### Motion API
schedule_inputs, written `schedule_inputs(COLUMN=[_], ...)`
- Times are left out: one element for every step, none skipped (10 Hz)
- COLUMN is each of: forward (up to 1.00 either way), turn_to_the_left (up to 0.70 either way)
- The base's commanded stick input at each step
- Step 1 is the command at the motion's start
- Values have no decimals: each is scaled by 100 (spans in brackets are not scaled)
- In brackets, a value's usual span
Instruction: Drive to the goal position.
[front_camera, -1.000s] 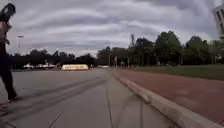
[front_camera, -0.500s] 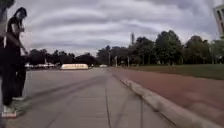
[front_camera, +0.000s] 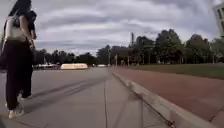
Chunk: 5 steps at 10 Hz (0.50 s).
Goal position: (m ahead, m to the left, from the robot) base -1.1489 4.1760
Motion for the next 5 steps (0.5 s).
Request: schedule_inputs(forward=[70,70,70,70,70], turn_to_the_left=[0,0,0,0,0])
